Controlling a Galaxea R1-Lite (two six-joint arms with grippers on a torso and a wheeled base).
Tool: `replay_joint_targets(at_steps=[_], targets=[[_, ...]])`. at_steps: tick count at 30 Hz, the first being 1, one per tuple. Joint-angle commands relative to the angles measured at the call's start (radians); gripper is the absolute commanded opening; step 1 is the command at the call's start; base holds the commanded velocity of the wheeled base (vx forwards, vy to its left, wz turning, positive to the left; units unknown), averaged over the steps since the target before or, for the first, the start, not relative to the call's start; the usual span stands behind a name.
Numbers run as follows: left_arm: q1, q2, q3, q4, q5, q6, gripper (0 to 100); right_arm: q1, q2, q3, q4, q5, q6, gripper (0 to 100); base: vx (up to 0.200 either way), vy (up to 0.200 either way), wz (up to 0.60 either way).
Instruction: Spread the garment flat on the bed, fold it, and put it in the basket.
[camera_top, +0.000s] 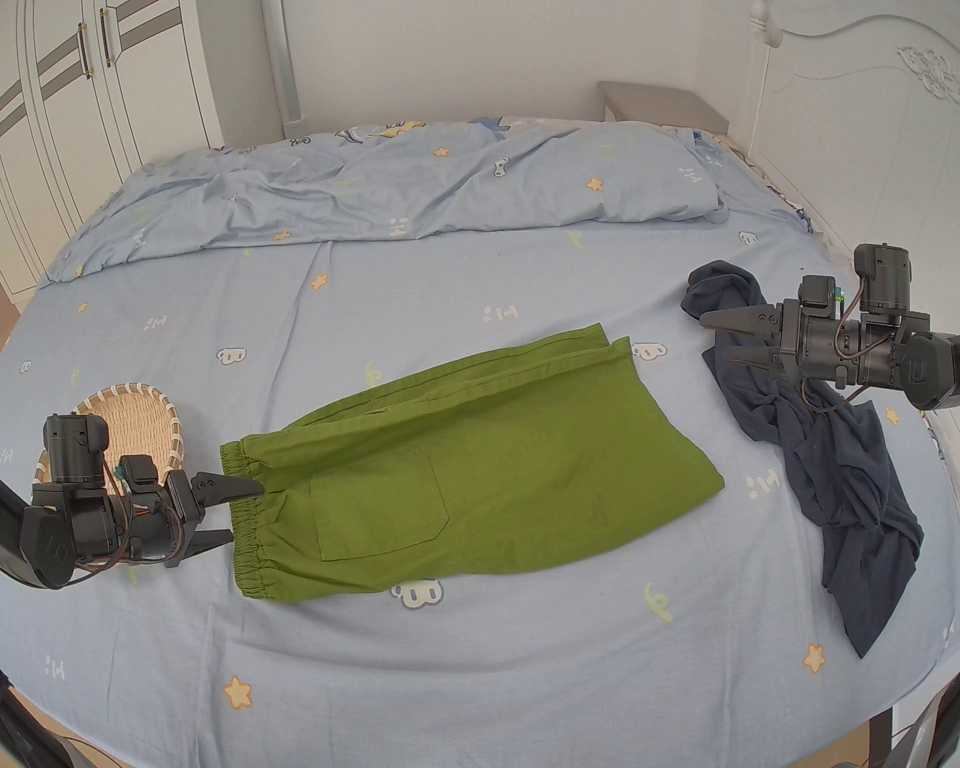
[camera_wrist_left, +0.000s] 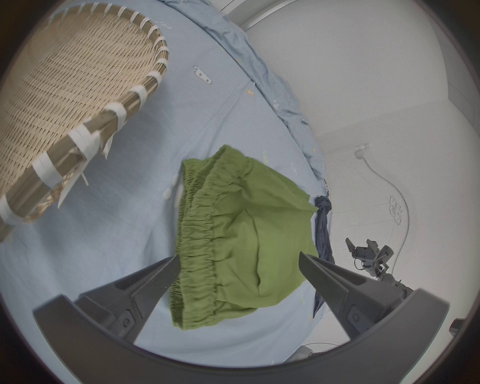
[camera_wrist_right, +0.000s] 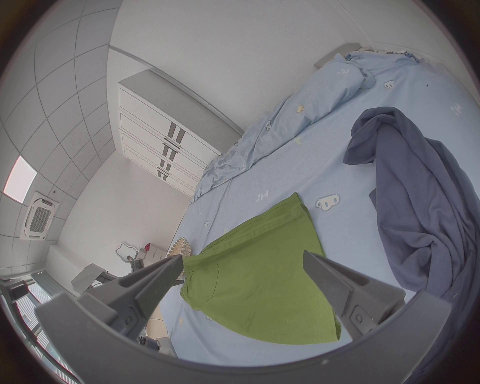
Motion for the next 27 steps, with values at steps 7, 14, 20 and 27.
replay_joint_targets(at_steps=[7,14,20,27], targets=[[0.0,0.123,-0.005,-0.071,0.028,0.023,100,0.002,0.002,0.0,-0.001,0.0,0.0,100,0.0,0.0,0.0],[-0.045,0.196,-0.008,-0.134,0.079,0.024,100,0.003,0.007,0.0,-0.001,0.0,0.0,100,0.0,0.0,0.0],[-0.063,0.253,-0.016,-0.22,0.111,0.017,100,0.002,0.005,0.0,-0.002,0.0,0.0,100,0.0,0.0,0.0],[-0.063,0.291,-0.025,-0.255,0.111,0.011,100,0.002,0.01,-0.003,-0.002,0.0,0.0,100,0.0,0.0,0.0]])
